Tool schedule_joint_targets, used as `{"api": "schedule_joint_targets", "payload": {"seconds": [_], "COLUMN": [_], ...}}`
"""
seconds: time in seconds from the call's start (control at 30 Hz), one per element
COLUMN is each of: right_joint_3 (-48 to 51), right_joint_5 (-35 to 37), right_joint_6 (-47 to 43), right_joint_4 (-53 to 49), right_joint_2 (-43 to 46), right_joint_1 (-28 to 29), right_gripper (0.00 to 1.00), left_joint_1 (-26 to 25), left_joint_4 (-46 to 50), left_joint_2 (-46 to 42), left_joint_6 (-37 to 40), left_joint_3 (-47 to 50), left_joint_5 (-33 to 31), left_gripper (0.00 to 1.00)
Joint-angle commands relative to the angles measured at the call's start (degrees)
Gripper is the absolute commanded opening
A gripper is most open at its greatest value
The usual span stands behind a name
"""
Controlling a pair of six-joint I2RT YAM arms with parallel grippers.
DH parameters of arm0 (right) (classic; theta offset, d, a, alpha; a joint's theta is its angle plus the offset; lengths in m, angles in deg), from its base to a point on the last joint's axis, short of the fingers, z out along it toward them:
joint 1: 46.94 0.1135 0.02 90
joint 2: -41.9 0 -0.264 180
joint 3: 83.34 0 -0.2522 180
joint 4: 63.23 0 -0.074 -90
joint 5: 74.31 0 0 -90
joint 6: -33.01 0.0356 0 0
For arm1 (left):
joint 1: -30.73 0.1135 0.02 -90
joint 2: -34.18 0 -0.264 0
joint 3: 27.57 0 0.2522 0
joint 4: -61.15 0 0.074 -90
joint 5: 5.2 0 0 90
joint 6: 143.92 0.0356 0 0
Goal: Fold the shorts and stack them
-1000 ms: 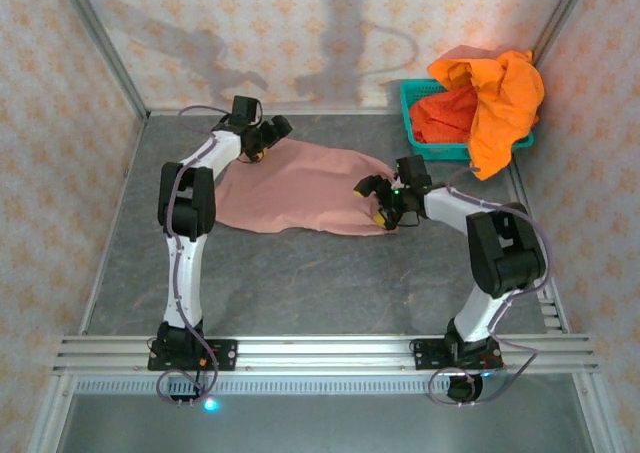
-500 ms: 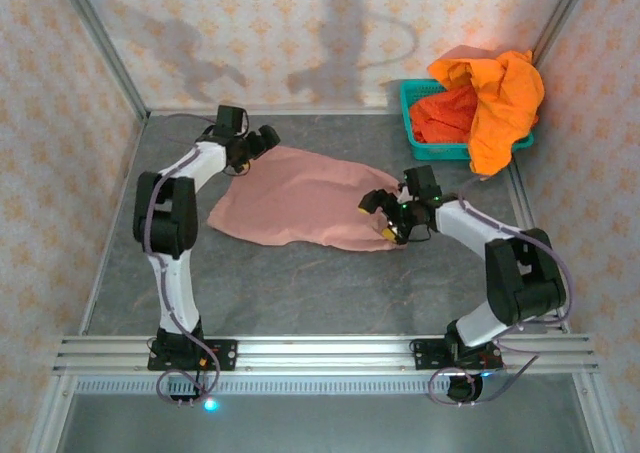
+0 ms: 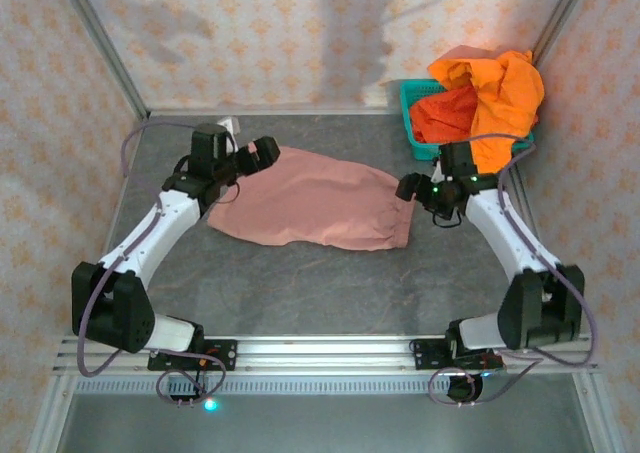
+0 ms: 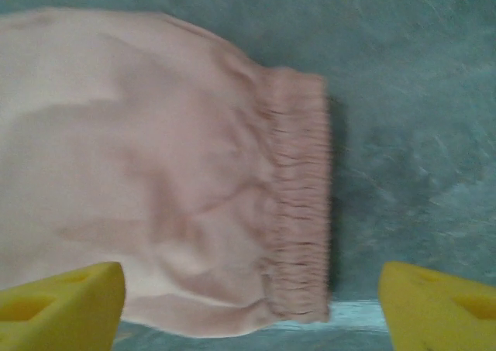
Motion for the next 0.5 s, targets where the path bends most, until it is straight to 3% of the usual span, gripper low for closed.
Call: {"api": "schedule_joint_targets", "payload": {"seconds": [0.0, 0.2, 0.47], "right_joint_3": [0.6, 2.2, 1.6], "right_joint_5": [-2.3, -5.4, -6.9], "right_joint_6": [-1.8, 1.5, 2.9], "right_joint_4": [-2.8, 4.0, 8.0], "right_joint_2": [-4.8, -10.4, -16.9], "right_joint_1": [-0.5, -0.5, -0.5], "right_gripper": [0.79, 0.67, 0.62], "left_joint_1": [-1.1, -3.2, -4.2], "left_joint_4": [1.4, 0.2, 0.9], "left_joint_2": [-1.1, 0.5, 2.4], "left_joint_6": [2.0, 1.2, 1.2], "left_joint_3": [2.6, 4.8, 4.4], "left_joint_5": [0.8, 1.2, 1.3], "left_gripper": [1.00, 1.00, 1.00]}}
